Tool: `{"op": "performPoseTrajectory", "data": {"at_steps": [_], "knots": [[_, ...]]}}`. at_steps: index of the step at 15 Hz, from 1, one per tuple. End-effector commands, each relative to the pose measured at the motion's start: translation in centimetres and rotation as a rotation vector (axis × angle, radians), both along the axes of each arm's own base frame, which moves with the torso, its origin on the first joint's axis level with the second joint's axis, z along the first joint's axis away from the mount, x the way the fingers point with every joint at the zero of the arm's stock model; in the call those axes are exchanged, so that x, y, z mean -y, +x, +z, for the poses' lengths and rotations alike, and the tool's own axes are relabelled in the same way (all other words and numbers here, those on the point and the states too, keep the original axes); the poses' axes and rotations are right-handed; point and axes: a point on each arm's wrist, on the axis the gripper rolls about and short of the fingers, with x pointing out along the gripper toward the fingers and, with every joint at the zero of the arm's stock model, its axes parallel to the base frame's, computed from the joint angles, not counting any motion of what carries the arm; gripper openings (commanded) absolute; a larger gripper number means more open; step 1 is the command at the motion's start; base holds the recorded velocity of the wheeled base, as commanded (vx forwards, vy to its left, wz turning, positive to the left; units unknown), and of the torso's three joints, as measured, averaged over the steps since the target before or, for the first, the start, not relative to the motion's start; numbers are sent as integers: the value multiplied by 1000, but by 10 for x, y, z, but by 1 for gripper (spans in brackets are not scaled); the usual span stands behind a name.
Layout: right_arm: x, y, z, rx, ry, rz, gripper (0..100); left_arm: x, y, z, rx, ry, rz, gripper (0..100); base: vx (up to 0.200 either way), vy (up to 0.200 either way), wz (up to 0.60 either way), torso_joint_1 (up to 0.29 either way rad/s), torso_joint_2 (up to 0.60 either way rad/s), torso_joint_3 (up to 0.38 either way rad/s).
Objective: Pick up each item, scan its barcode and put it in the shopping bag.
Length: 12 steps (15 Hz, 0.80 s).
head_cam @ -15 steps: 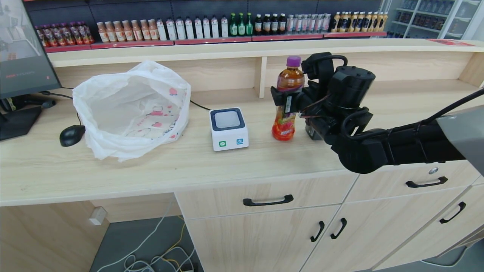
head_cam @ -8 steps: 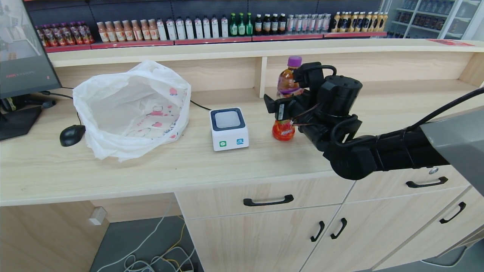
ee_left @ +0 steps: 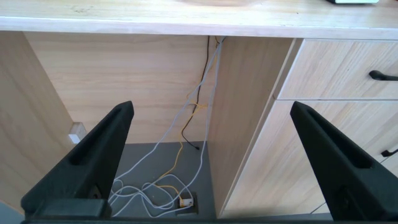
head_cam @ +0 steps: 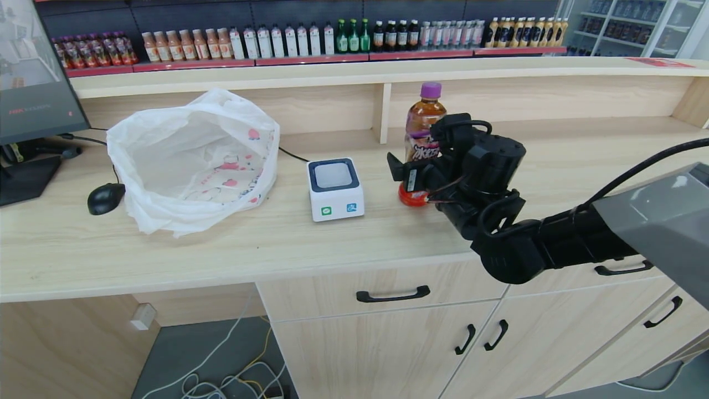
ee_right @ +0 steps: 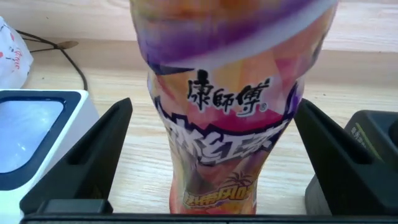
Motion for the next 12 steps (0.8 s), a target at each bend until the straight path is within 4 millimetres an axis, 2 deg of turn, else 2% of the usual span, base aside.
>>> {"op": "performPoseTrajectory", "data": {"at_steps": [1, 11, 12], "knots": [[1, 3, -5, -6, -4, -4, 100, 0, 0, 0, 0, 0, 0, 100, 0, 0, 0, 0, 0, 0], [2, 9, -11, -12, 7, -11, 100, 0, 0, 0, 0, 0, 0, 100, 0, 0, 0, 0, 0, 0], [2, 9, -10, -11, 8, -12, 0, 0, 0, 0, 0, 0, 0, 100, 0, 0, 0, 0, 0, 0]]}}
